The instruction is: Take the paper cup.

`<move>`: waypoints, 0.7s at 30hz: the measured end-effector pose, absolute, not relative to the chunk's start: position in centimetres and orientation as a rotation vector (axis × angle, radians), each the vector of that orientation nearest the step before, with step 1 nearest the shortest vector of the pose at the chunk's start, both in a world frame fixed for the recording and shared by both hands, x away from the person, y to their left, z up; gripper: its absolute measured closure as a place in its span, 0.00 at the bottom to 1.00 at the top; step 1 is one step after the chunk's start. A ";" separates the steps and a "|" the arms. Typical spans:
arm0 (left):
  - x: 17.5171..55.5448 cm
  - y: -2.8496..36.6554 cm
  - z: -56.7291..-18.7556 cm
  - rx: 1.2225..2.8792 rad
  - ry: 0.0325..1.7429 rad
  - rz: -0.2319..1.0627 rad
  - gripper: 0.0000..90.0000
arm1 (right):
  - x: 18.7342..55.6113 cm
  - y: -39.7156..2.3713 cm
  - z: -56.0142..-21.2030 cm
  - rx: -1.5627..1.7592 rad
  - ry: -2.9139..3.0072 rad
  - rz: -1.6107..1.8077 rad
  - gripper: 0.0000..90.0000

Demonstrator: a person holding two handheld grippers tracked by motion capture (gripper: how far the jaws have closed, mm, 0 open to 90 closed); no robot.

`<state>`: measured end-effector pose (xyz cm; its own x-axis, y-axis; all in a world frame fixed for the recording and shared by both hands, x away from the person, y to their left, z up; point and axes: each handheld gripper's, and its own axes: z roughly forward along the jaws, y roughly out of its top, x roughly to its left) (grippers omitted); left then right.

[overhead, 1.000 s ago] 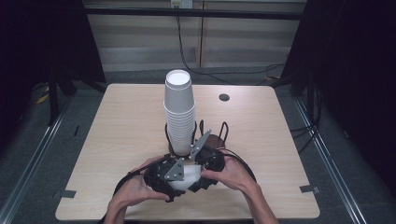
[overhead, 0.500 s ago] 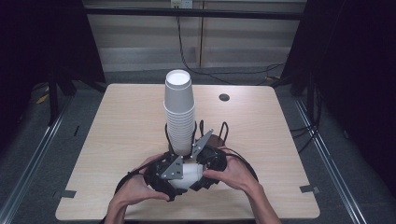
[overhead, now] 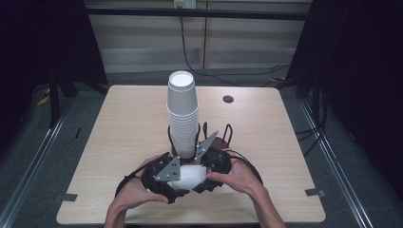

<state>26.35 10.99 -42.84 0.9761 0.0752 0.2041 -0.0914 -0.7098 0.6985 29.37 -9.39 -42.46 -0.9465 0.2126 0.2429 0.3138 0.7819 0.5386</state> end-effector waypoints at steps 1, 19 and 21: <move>26.3 11.1 -42.8 2.329 0.002 0.281 0.15 | 29.4 -9.4 -42.5 -0.418 -2.804 -0.892 0.25; 27.1 14.7 -41.9 2.120 0.149 0.301 0.18 | 29.5 -11.3 -43.1 -0.545 -2.778 -0.990 0.24; 27.2 14.9 -42.1 2.085 0.175 0.294 0.18 | 29.5 -11.6 -43.2 -0.560 -2.770 -1.026 0.24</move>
